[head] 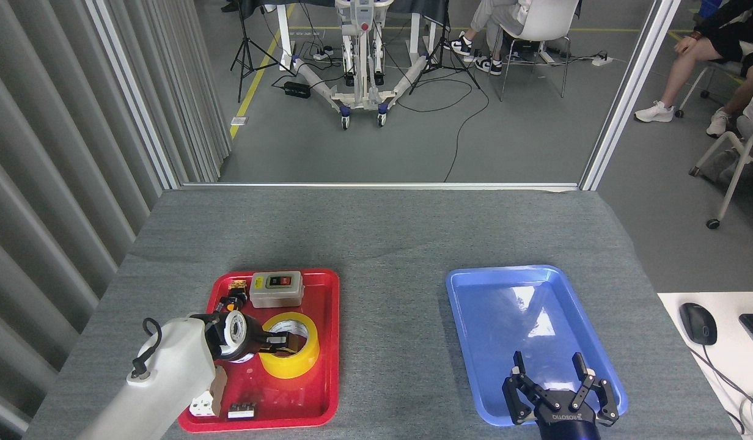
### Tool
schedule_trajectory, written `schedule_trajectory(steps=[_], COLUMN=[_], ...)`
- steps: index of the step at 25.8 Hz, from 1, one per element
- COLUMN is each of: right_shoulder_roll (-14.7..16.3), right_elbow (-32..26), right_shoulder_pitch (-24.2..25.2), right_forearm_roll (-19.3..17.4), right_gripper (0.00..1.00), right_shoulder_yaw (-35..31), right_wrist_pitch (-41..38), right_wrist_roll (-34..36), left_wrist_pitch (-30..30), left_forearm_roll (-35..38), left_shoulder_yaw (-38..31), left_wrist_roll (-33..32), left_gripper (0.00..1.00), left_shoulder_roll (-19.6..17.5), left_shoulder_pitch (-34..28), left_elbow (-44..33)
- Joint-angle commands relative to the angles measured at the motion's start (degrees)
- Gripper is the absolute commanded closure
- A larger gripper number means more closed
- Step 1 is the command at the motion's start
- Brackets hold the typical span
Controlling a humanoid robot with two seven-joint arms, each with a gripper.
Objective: Place and move tape with both arms
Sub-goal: 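Close the left gripper on the tape roll's rim, then lift the tape roll with the left gripper toward the blue tray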
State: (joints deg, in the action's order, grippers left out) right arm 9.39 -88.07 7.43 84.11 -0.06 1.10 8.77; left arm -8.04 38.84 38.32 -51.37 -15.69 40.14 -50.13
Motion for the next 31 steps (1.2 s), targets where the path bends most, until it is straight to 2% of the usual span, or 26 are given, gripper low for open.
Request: schedule_trajectory(steps=[1,3,7,14,20,22,31], right_shoulder_roll=[0.0,0.0,0.0,0.0,0.1,0.1,0.1], right_elbow=[0.0,0.0,0.0,0.0,0.1,0.1,0.1], right_shoulder_pitch=[0.3,0.4,0.4,0.5,0.6,0.6,0.7], right_forearm_roll=[0.0,0.0,0.0,0.0,-0.1,0.0,0.0], right_gripper=[0.00,0.00,0.00,0.00,0.00,0.00,0.00], right_shoulder_yaw=[0.0,0.0,0.0,0.0,0.0,0.0,0.0], right_wrist_pitch=[0.0,0.0,0.0,0.0,0.0,0.0,-0.2], right_wrist_roll=[-0.1,0.0,-0.1,0.0,0.0,0.0,0.0], left_wrist_pitch=[2.3,2.6,4.1,5.6,10.6,12.7,16.2], left_forearm_roll=[0.0,0.0,-0.1,-0.1,-0.3,-1.3,-2.2], left_shoulder_yaw=[0.0,-0.1,-0.2,-0.9,-1.1,-1.7,-3.0], left_wrist_roll=[0.3,0.4,0.4,0.5,1.0,1.0,1.0], left_gripper=[0.27,0.30,0.45,0.53,0.71,0.86,0.87], left_shoulder_roll=[0.0,0.0,-0.2,-1.1,-2.0,-2.5,-3.5], left_shoulder_pitch=[0.0,0.0,0.0,0.0,0.0,0.1,0.3], left_elbow=[0.1,-0.1,-0.4,-0.6,-0.6,-0.5,-0.7])
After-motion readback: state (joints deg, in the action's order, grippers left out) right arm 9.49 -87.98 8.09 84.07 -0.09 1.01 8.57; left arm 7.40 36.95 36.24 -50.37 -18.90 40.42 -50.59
